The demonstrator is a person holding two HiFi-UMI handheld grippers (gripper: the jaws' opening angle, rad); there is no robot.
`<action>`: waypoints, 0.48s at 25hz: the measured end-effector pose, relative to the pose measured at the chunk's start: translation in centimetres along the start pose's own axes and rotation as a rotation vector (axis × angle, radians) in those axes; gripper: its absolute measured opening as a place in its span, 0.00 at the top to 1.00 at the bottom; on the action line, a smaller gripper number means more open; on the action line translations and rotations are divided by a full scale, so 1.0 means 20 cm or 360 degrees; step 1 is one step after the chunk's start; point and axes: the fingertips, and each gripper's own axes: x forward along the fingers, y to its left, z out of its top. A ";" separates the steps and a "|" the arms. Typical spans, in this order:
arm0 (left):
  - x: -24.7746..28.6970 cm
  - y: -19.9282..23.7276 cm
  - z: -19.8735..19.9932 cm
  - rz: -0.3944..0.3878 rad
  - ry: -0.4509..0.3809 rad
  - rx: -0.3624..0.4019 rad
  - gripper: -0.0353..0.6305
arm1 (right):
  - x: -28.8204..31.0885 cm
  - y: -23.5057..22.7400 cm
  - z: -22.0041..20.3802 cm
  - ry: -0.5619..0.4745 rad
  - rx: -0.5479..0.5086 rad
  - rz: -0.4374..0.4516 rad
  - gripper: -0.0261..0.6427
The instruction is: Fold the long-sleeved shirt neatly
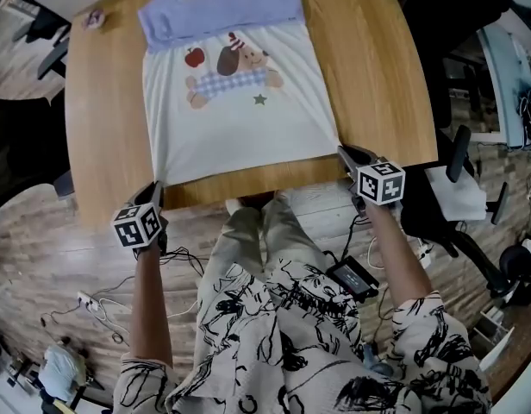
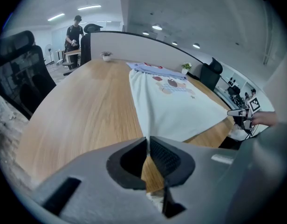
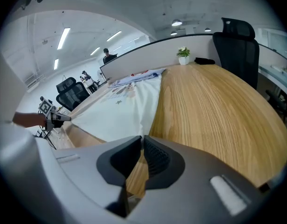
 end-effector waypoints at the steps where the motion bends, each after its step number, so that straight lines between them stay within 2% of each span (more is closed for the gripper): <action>1: -0.03 -0.02 -0.02 -0.0015 -0.0012 -0.0019 0.90 | -0.03 0.01 -0.01 0.0007 -0.0003 0.0013 0.91; 9: -0.25 -0.14 -0.14 -0.0097 -0.0125 -0.0095 0.90 | -0.26 0.06 -0.15 -0.0017 -0.0010 0.0053 0.91; 12: -0.22 -0.13 -0.20 -0.0092 -0.0099 -0.0092 0.90 | -0.26 0.03 -0.23 -0.0003 0.0004 0.0051 0.91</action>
